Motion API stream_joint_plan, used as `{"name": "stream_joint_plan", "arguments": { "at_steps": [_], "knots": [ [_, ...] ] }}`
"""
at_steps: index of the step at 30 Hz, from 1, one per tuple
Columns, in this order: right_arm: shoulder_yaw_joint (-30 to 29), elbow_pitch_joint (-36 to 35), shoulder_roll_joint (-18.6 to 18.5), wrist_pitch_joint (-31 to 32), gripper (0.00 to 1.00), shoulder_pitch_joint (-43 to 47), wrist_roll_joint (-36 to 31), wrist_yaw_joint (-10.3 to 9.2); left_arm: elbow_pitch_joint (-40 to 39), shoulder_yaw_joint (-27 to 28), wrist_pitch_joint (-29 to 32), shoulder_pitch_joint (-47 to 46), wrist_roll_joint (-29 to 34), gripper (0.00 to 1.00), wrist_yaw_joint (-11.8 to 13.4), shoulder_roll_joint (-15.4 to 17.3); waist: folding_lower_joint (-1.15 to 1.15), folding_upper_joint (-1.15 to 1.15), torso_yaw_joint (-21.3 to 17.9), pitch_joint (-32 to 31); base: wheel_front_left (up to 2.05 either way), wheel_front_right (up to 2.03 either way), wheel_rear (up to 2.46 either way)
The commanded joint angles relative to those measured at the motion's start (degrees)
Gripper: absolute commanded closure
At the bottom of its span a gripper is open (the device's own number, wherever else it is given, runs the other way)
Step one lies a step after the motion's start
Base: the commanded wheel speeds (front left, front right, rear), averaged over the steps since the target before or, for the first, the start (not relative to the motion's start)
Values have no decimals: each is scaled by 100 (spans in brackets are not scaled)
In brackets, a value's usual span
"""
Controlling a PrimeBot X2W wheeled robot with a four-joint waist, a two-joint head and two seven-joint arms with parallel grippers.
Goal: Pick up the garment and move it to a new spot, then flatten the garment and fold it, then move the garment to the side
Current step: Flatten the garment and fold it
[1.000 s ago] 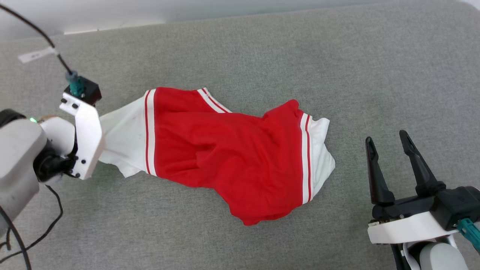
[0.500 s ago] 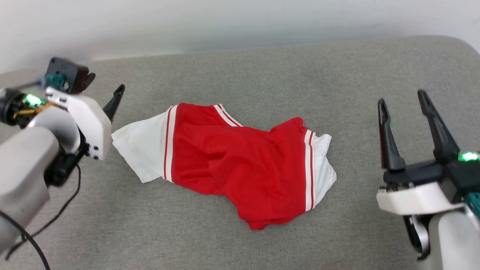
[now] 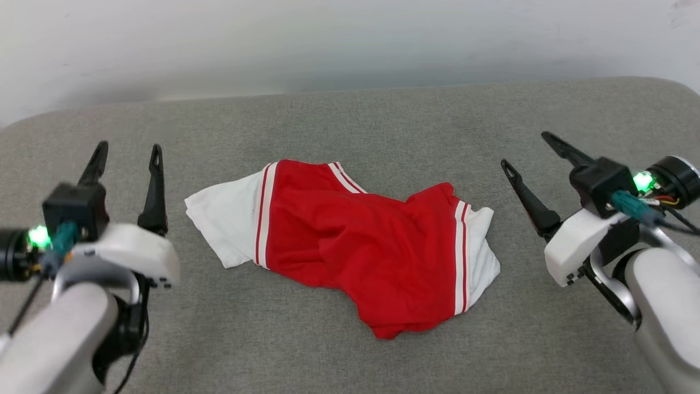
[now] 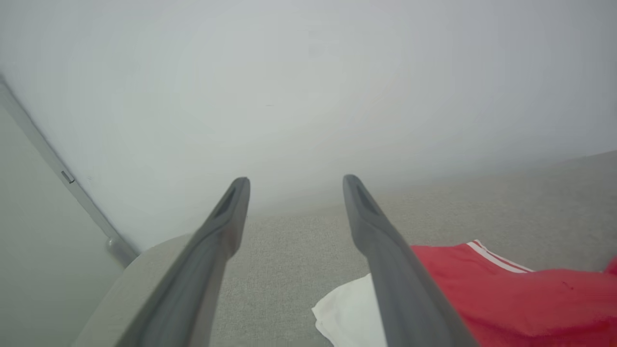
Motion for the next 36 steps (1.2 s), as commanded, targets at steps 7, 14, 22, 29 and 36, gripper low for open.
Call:
{"name": "stream_joint_plan", "arguments": {
  "at_steps": [7, 14, 22, 29, 36],
  "knots": [
    [1910, -170, -1318, 2234, 0, -889, 1919, -4, -893, 1548, -17, 1739, 1333, 0, 364, -858, 1, 0, 176, 96, 0, 0, 0],
    [3025, -120, -1715, 3967, 0, -1532, 3486, -4, -1243, 2810, -18, 2796, 2533, 0, -171, -2269, 1, 0, 509, 388, 0, 0, 0],
    [3438, 1020, -1274, 3963, 0, -1528, 3851, -5, -1262, 3412, -19, 3058, 3348, 0, -849, -3268, 1, 0, 762, 674, 0, 0, 0],
    [3939, 1539, -922, 3590, 100, -1255, 3986, -2, -1169, 3806, -19, 3179, 3713, 0, -1269, -3764, 1, 0, 746, 705, 0, 0, 0],
    [3867, 1259, -1475, 2827, 100, -1783, 4053, -7, -1049, 4213, -19, 3346, 3999, 0, -1611, -4038, 1, 0, 543, 436, 0, 0, 0]
  ]
}}
